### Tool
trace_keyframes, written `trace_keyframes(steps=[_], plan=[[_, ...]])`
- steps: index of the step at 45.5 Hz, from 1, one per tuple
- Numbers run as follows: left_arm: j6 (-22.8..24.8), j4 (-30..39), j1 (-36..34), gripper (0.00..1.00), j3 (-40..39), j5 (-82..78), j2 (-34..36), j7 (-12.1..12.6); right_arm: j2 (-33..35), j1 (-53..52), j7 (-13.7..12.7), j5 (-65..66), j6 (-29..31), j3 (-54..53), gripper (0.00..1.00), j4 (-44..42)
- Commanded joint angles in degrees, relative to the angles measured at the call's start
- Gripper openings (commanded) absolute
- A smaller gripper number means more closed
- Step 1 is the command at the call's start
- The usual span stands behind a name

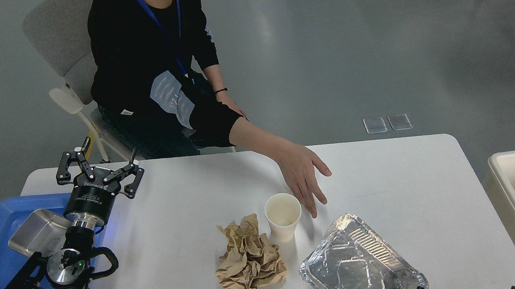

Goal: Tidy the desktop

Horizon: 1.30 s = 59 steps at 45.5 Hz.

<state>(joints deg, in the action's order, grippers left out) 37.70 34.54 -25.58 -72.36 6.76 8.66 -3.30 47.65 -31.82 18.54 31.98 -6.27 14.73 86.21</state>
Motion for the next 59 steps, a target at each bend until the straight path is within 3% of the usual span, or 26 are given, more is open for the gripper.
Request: trace_keyframes(steps=[1,13,26,36,53,59], plan=[[0.01,-0.08,-0.09,0.98,-0.06,0.0,-0.05,-0.04,1.39,-1.31,0.09,0.37,0.12,-0.05,0.0,0.02],[-3.33,-0.08,-0.96,0.98,0.03,-1.66,-0.14,0.05,6.22,-8.43,0.09,4.48,2.93,0.3,0.0,-0.16],[-2.81,-0.08,-1.93,0.98,0.03,-2.72,-0.31,0.05,11.15,-21.7,-0.26,13.46,12.6,0.3,0.0,-0.86],[-2.63,0.0,-2.37,0.98,0.03,-2.81,-0.22,0.05,7.73,-30.84,-3.42,19.88,19.71,1.09,0.0,-5.6],[-0.7,0.0,-3.69,0.98,0.03,-2.98,-0.22,-0.47,-0.1,-34.19,-4.04,22.95,37.38,1.71,0.0,-20.02],[-0.61,0.0,-3.6,0.98,-0.06,-4.04,-0.31,-0.56,-1.07,-36.21,-5.88,22.95,43.97,1.8,0.0,-22.04]])
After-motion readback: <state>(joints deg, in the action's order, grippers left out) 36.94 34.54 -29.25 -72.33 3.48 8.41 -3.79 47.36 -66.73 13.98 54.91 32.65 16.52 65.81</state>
